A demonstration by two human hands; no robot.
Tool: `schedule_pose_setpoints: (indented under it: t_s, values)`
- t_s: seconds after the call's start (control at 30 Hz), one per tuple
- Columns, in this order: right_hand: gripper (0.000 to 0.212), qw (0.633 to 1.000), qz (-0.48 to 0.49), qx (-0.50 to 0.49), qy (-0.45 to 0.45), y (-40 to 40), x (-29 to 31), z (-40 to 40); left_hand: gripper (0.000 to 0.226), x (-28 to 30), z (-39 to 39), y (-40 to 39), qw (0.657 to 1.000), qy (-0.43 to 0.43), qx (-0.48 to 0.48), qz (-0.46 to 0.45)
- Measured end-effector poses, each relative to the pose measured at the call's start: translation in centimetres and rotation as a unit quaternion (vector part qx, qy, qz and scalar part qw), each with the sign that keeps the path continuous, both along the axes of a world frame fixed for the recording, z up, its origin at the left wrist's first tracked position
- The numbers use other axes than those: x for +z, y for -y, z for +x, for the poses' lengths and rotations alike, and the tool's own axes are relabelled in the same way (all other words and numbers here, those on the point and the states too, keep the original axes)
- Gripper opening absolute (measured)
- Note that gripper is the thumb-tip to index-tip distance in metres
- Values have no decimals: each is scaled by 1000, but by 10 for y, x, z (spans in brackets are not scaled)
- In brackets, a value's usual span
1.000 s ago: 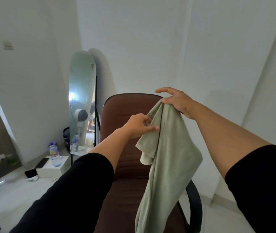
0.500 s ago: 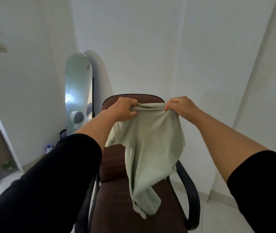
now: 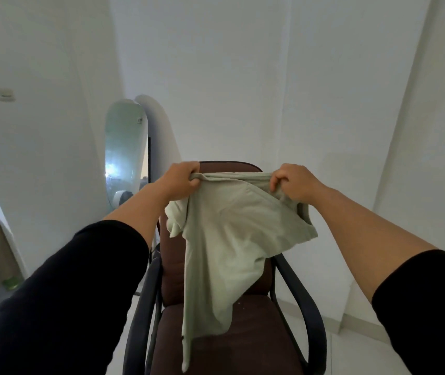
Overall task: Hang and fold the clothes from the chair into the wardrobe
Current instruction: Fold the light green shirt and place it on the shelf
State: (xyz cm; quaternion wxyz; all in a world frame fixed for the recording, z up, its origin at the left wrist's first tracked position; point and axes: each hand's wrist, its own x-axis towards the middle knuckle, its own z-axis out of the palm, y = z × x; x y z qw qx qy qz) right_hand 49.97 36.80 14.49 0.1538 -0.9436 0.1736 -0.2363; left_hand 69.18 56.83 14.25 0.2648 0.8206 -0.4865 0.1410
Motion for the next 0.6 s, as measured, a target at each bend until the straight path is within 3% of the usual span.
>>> schedule_pose_setpoints:
  t_s: [0.1,0.17,0.27,0.33,0.47,0.53,0.6]
  values:
    - [42,997,-29,0,-67,2,-8,-2,35,22,-2,4,999,12,16,-51]
    - [42,996,4,17,-93,2,-13,-5,32,35,-2,5,995,-3,44,-93]
    - [44,991,108,36,-66,5,-20,-10,15,43,4,4,983,-59,60,-160]
    - [41,983,179,33,-28,4,-22,-9,15,45,6,4,973,-112,40,-196]
    - [15,938,345,33,-6,-13,-30,-1,8,53,0,13,967,-134,-3,-217]
    - [36,938,341,56,-38,-17,-42,6,8,58,-7,17,963,-135,-14,-232]
    - [29,959,263,77,-72,-20,-58,12,8,64,-10,18,964,-125,-16,-236]
